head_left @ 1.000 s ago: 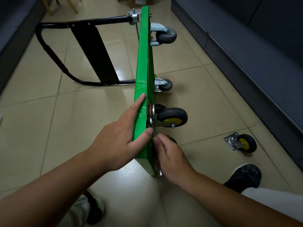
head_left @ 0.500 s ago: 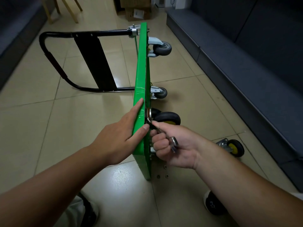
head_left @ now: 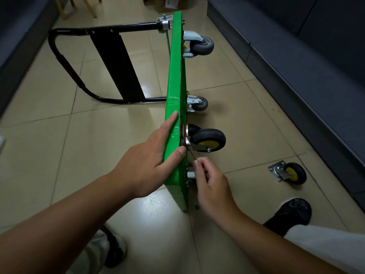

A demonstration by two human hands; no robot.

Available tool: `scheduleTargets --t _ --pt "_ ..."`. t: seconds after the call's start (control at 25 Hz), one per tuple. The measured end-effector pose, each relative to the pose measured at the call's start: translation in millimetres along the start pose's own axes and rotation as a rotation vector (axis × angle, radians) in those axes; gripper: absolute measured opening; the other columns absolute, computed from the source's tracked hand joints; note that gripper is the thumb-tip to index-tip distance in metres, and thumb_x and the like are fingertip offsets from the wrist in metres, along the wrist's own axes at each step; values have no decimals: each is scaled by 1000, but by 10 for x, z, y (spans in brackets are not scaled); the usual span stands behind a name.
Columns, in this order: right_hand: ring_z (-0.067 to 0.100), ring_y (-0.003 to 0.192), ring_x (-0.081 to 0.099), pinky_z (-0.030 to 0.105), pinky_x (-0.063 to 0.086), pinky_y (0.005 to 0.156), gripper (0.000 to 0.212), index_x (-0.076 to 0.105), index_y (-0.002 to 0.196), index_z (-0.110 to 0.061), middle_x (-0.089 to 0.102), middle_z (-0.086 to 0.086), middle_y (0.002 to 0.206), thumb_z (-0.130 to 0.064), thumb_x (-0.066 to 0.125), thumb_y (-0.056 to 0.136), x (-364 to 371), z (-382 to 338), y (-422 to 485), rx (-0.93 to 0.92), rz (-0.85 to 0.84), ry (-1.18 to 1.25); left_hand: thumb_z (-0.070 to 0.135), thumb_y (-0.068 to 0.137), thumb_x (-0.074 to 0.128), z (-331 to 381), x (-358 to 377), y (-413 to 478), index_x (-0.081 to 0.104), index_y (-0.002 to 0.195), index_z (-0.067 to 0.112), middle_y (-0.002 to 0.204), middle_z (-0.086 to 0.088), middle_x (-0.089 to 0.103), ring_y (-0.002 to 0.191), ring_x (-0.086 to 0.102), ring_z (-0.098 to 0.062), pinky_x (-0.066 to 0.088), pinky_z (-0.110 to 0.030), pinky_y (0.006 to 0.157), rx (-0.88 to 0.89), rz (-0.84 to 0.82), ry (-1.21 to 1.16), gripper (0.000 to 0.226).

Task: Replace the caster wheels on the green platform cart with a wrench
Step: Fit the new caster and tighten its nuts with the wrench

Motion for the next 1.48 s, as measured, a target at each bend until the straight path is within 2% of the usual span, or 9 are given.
scheduleTargets --t 0.16,0.4,0.56,0.68,0.84,0.92,1.16,1.28,1.48 --pt "11 75 55 31 44 66 28 53 88 -26 56 -8 78 -33 34 109 171 47 64 19 -59 80 66 90 28 13 -7 -11 -13 151 59 161 14 31 103 58 -12 43 -30 80 -7 13 0 73" --pt "-1 73 53 11 38 64 27 49 89 -43 55 -23 77 -29 36 109 220 9 86 -14 -255 92 64 91 29 -1 3 -12 -11 151 59 158 13 36 98 57 -12 42 -28 75 -10 25 -12 72" --pt "0 68 54 17 42 63 26 50 85 -36 57 -19 74 -32 39 108 174 -57 106 35 -306 65 64 91 28 -3 2 -9 -11 151 60 156 11 40 92 54 -11 38 -18 70 -12 25 -6 72" --pt "14 51 57 31 47 51 32 52 82 -26 59 -2 61 -40 39 108 67 -228 46 186 -388 104 65 92 28 4 9 -20 -11 151 59 157 10 39 100 59 -17 42 -30 76 -4 30 -6 71" --pt "18 44 52 24 46 44 40 53 81 -13 50 4 54 -43 43 106 -25 -629 80 608 -457 476 59 101 34 -3 -15 -17 -11 152 57 159 8 38 110 60 -21 43 -34 83 9 36 -8 68" --pt "15 41 47 19 40 40 40 51 80 -12 45 1 53 -41 44 107 -45 -740 87 664 -445 537 60 101 33 5 -31 -19 -12 152 57 160 9 35 109 60 -19 44 -33 82 7 27 10 69" --pt "12 53 38 40 31 51 36 48 80 -20 40 -9 59 -43 38 106 -51 -217 -257 182 -176 227 61 100 32 -4 -14 -16 -15 152 56 164 10 28 108 59 -14 43 -28 79 1 2 8 70" --pt "5 63 45 32 38 57 24 49 86 -32 49 -13 70 -38 37 106 -63 98 -53 24 -51 2 69 95 28 -11 -1 -3 -15 152 57 164 11 27 101 57 -9 43 -20 73 -8 -8 -12 72" --pt "6 70 54 39 48 64 21 51 97 -30 55 -18 78 -41 36 106 140 149 267 -124 -73 1 67 90 29 -6 -1 -9 -14 149 62 159 14 34 98 62 -13 51 -36 82 -11 -4 -32 73"
Point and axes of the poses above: each hand's wrist, its own y-axis towards the middle knuckle, its own x-axis out of the palm, z = x × y, the point moved 4 cm from there along y, towards the middle knuckle
